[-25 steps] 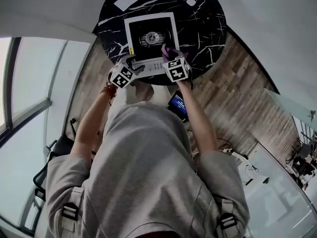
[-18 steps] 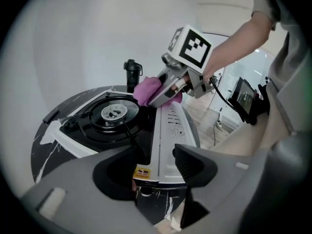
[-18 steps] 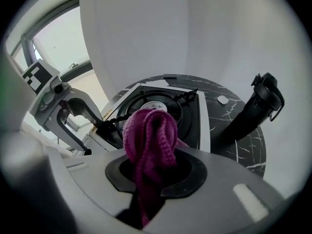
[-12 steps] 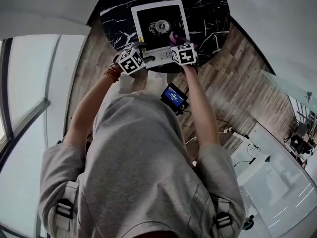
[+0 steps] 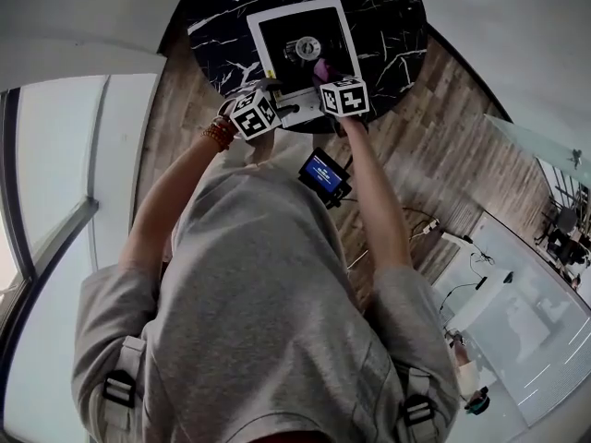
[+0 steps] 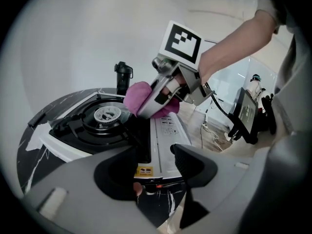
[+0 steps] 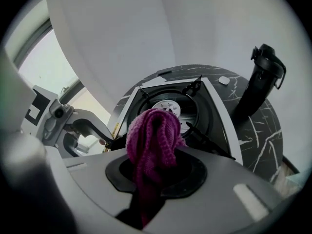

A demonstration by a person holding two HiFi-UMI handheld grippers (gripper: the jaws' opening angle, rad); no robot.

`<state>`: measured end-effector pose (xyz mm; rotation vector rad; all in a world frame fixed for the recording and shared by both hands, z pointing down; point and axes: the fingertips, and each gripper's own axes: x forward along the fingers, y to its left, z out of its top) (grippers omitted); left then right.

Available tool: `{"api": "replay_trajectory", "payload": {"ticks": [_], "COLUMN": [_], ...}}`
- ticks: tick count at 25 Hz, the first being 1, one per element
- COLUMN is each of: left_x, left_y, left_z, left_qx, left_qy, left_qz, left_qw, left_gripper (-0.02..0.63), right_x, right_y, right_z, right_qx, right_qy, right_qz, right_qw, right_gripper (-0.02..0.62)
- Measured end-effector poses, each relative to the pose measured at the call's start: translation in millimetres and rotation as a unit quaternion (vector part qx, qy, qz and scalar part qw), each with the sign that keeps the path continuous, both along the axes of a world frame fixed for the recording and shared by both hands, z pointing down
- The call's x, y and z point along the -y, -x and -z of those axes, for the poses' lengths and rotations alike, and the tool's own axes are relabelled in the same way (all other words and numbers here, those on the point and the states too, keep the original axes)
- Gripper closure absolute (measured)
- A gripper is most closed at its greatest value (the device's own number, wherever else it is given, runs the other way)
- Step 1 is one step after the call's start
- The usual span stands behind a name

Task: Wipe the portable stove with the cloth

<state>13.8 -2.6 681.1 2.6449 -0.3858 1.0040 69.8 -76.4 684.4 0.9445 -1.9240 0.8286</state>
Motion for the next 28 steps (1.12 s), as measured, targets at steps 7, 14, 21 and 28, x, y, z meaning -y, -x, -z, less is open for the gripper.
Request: {"api": "replay_trajectory", "payload": {"ticks": [7,14,21,28], "left_x": [0.4,2.2,3.0,2.1], "left_y": [0.2,1.1,2.8,7.5], "left_z": [1.2,0.0,0.2,15.3], "left_qx": [-0.008,-0.013,-0.018,-0.033], "left_qy": [0.004,0.007,0.012,-0.025], "left_qz": [-0.013,-0.023,-0.032,-0.061], "left_qw": [0.9999,0.9996,0.9993,0.9973], "left_gripper": [0.383,0.393,0.406,0.342], "right_x": [-7.3,-14.0,-19.3,-31.6], "right_y": [13.6,36.8,53.6,60.3], "right_z": [0.5,1.1,-0.3,52.1], "right_qx": [0.039,0.085,0.15,0.296], "right_qy": [0.024,0.044,0.085,0.073], "right_qz": [-0.016,-0.013,-0.038,-0.038], "right_qw": [0.999,0.995,0.984,0.952], "right_gripper": [0.502,0.502,0.506,0.503]}}
